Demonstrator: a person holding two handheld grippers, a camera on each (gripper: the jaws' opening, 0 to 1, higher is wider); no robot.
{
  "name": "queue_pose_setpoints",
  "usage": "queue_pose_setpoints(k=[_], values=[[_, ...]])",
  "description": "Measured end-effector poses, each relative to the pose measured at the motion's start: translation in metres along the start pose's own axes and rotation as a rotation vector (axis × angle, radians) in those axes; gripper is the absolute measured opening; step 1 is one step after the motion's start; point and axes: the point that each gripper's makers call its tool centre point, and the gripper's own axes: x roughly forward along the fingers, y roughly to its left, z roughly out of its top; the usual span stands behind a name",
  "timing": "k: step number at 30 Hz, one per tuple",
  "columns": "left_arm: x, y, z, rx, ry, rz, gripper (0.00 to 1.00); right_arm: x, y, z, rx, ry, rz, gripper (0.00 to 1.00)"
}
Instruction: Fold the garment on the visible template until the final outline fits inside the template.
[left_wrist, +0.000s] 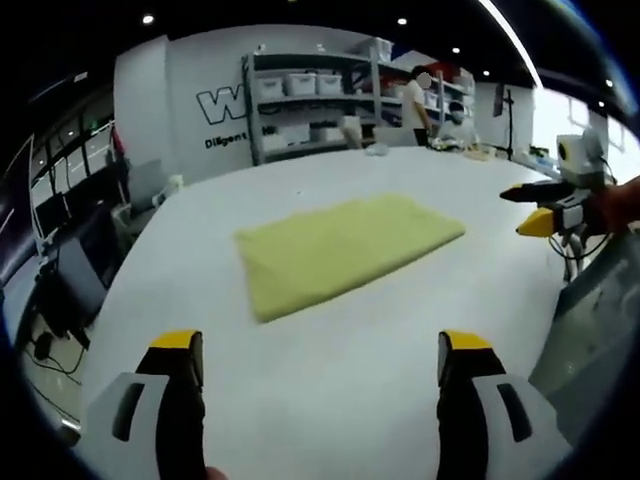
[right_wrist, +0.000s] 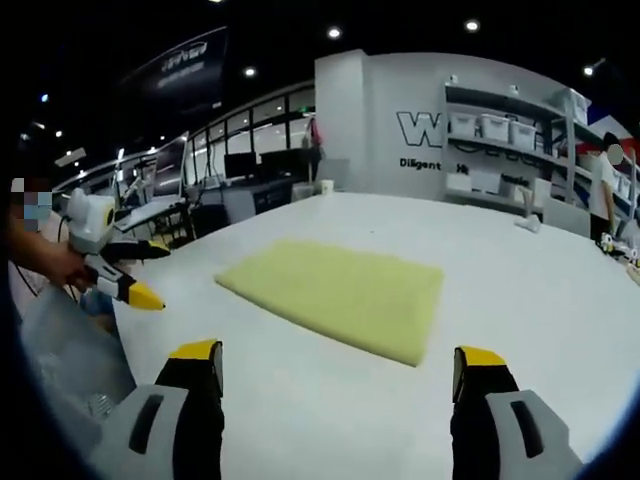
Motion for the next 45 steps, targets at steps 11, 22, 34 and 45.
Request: queue_pose_setpoints(k=[11,22,34,45], values=[[-0.002,-0.004,-0.003,0.03,0.013,-0.004,0.89,0.001,-0.002,-0.003,0.009,-0.006,-0.001,0.92],[-0.001,0.001,-0.007,-0.006,0.023,0.005,0.88,0.002,-0.001,-0.006,0.007,-0.004,0.006,0.91],[-0.002,0.004,-0.006,-0.018,0.016,0.015,0.87,0.006,0.003,-0.012,0.013,0.009,0.022,0.91],[-0.003,0.008,-0.004,-0.056,0.0,0.026,0.87,0.007,0.005,-0.013,-0.004,0.015,0.028,0.9]])
